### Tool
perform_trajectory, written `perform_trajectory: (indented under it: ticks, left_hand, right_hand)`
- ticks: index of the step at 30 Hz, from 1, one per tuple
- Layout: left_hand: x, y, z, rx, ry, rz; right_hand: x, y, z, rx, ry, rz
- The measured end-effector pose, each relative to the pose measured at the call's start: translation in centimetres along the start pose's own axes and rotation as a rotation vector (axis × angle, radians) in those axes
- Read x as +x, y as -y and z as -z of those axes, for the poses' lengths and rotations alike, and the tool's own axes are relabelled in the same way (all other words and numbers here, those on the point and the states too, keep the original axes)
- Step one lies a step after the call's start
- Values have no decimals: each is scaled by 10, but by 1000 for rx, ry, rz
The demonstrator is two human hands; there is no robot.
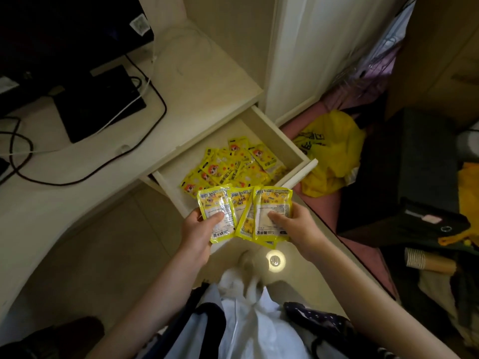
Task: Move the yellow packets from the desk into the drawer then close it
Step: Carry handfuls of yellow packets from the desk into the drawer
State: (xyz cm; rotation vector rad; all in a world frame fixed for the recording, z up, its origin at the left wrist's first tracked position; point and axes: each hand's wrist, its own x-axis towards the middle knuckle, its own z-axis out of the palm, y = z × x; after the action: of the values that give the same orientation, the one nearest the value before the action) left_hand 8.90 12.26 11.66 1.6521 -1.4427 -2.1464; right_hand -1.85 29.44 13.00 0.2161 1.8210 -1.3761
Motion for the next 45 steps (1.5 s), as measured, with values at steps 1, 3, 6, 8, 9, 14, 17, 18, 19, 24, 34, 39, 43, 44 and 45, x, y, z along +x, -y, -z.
perform_trajectory:
  ticks: [1, 3, 6, 8, 9, 14, 17, 18, 19, 24, 34, 39, 43, 44, 45]
  left_hand:
    - [5, -5, -7, -19, -5, 4]
    - [16, -12, -18, -52, -25, 19]
    - [31, -21, -36, -103, -62, 49]
    - [39, -26, -50, -148, -95, 64]
    - [43, -28, -57, -172, -115, 69]
    - [65, -30, -92, -307, -233, 113]
    - [81, -30, -110, -354, -290, 138]
    - [89, -30, -114, -367, -308, 144]
    - [96, -31, -118, -374, -336, 156]
    - [145, -39, -124, -345, -376, 177]
    - [256, -55, -117, -232, -484, 201]
    - [284, -61, -107, -153, -522, 159]
    - [287, -60, -102, 47, -430, 94]
    - [284, -60, -100, 75, -424, 67]
    - [280, -60, -98, 96, -425, 45]
  right_hand:
    - [9, 8, 4, -14, 11, -1]
    - [26, 23, 10, -45, 35, -3]
    - [52, 45, 19, -78, 73, -14]
    - [70, 58, 26, -113, 104, -9]
    - [79, 65, 29, -139, 121, -6]
    - [126, 95, 46, -262, 225, -30]
    - [155, 109, 50, -335, 265, -20]
    - [165, 113, 49, -367, 283, -11]
    - [174, 118, 47, -388, 298, -11]
    - [229, 127, 26, -392, 296, -88]
    - [343, 121, -38, -437, 174, -245]
    - [379, 117, -55, -415, 155, -234]
    - [365, 121, -59, -606, 131, -151]
    - [361, 119, -57, -754, 132, -132]
    - [356, 118, -55, -826, 119, -103]
